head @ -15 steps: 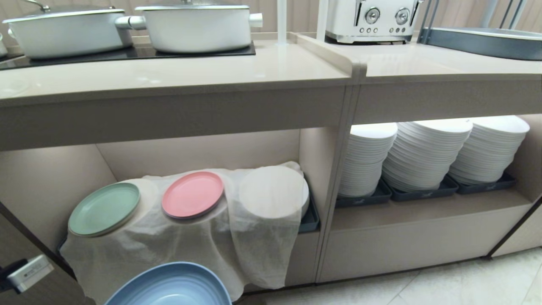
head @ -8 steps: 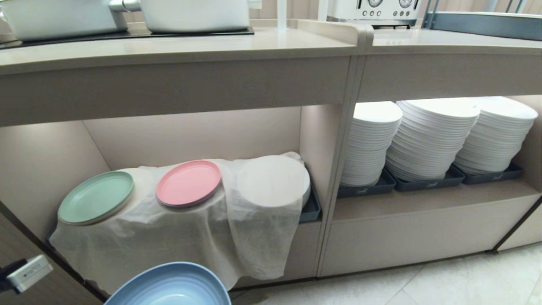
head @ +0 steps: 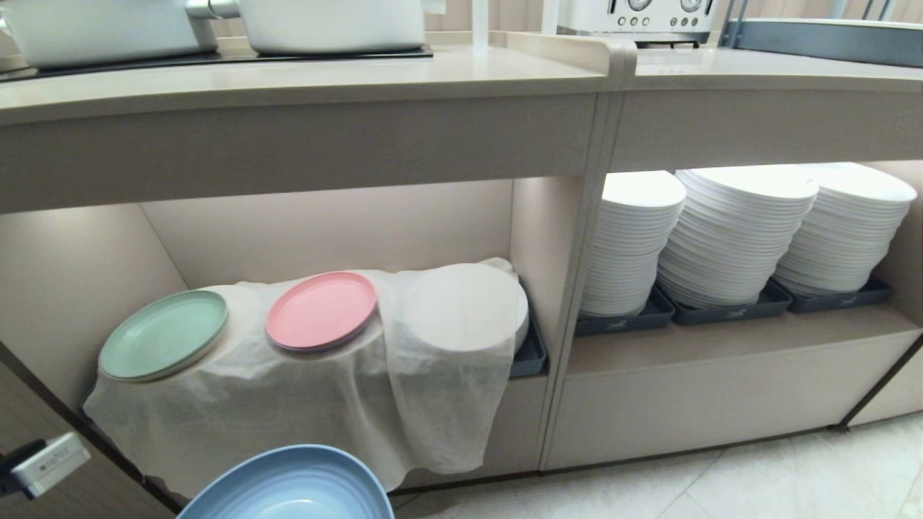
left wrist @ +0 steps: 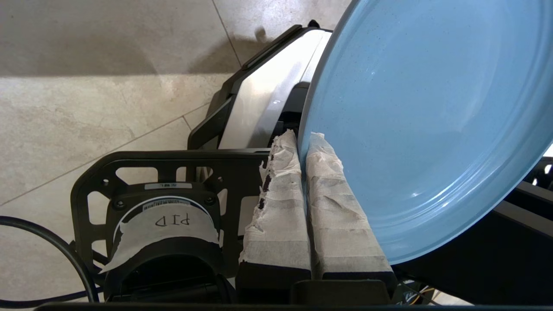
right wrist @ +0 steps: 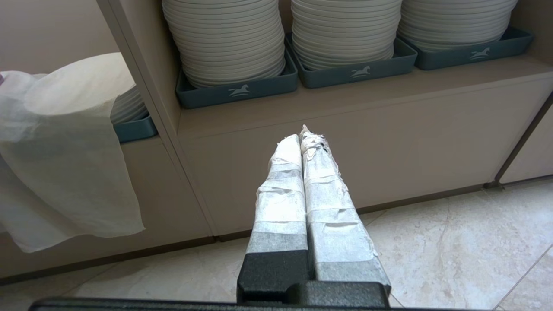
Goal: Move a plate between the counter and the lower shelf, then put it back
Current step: Put the plate in the cupboard
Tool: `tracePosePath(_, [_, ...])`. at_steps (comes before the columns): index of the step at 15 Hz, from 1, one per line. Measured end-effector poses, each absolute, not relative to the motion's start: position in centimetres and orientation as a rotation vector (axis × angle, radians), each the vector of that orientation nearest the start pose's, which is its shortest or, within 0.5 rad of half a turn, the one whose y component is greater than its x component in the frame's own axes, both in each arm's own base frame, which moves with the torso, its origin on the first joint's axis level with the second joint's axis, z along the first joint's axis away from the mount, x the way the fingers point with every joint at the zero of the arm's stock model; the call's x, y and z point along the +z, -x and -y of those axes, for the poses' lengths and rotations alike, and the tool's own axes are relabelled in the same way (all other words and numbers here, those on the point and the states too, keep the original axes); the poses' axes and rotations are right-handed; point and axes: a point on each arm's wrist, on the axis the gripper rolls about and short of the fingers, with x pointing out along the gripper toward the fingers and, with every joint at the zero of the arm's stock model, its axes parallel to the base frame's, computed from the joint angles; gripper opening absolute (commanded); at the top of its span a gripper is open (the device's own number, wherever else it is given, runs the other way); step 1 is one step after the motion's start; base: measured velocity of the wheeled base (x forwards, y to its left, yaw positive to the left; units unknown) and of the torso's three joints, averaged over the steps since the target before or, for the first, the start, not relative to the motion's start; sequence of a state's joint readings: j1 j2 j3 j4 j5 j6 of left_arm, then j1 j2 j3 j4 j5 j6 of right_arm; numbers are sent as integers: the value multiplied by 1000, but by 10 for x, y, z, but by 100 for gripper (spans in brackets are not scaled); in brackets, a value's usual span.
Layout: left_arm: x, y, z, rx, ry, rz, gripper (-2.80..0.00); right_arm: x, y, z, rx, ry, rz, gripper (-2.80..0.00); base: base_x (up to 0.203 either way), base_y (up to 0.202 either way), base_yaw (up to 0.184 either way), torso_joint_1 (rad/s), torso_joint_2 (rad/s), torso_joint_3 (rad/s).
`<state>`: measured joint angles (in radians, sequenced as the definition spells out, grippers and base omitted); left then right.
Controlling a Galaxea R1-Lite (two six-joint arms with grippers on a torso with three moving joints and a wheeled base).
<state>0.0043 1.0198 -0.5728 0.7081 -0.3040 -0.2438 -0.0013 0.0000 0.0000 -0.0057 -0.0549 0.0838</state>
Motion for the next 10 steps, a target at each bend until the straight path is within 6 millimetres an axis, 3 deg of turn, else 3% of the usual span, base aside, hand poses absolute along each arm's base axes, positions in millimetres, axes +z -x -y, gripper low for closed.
tracePosePath(10, [155,-81,7,-133,395,-1169,-280,76,23,1,-56,-84,8,-280,0,0,0,0,0,0])
